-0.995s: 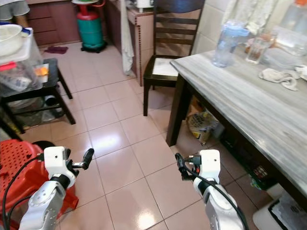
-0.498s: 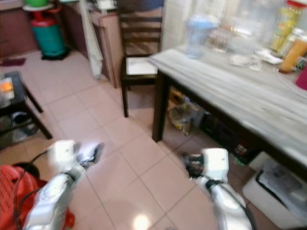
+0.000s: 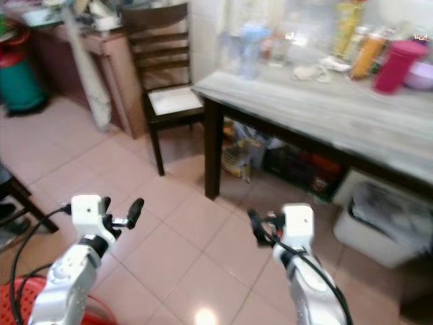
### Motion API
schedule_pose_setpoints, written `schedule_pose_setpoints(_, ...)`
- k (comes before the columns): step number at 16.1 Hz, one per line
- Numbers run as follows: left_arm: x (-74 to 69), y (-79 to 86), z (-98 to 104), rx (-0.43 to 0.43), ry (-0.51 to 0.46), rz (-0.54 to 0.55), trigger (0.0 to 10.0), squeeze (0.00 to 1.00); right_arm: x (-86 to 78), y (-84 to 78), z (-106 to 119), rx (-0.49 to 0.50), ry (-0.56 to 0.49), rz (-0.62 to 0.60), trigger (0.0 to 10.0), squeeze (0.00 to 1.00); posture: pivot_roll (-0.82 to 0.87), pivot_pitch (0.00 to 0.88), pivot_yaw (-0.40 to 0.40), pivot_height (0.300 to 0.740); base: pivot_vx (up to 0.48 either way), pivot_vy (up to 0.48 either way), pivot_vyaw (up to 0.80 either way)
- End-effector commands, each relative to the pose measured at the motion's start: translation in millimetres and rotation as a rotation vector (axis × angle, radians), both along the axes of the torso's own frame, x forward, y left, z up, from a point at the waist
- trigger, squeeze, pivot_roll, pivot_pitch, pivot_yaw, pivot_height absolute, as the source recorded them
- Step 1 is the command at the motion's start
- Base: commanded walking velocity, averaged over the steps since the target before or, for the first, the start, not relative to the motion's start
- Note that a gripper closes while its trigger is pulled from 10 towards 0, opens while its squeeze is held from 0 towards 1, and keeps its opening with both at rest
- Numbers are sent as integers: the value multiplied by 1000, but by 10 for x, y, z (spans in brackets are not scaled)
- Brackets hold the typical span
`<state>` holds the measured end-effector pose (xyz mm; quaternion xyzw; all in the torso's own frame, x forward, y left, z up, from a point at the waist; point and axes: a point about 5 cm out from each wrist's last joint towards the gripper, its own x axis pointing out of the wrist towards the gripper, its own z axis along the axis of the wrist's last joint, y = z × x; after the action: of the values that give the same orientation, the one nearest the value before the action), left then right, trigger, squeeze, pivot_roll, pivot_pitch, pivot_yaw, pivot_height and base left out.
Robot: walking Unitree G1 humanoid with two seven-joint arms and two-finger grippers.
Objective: Setting the table
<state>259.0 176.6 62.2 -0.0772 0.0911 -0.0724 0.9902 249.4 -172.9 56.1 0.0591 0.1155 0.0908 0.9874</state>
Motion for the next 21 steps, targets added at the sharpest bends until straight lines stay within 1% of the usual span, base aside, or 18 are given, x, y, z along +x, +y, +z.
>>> schedule_pose_setpoints(1,-26,7,-1,-3,5,-8,10000,0,19,2,67,-3,-27,10,10000,0,-177,54,21,740,0,0,0)
schedule_pose_setpoints(4,-6,-38,49,-29,-15,-23,10000,0,36,6,76,-2,-34,10,10000,0,-175,50,23,740,0,0,0)
schedule_pose_setpoints(5,-3,-47,61,-14,-18,-39,10000,0,36,6,75,-1,-35,9,10000,0,-175,47,25,740,0,0,0)
schedule_pose_setpoints(11,10,-55,59,-14,-4,-52,10000,0,65,7,96,2,-37,-16,10000,0,-174,46,35,740,0,0,0)
schedule_pose_setpoints(20,1,-61,15,-16,26,-70,10000,0,59,27,97,21,-26,-29,10000,0,-181,50,42,740,0,-306,-619)
schedule_pose_setpoints(21,1,-63,12,-15,28,-72,10000,0,55,24,99,23,-27,-31,10000,0,-181,50,41,740,0,-289,0)
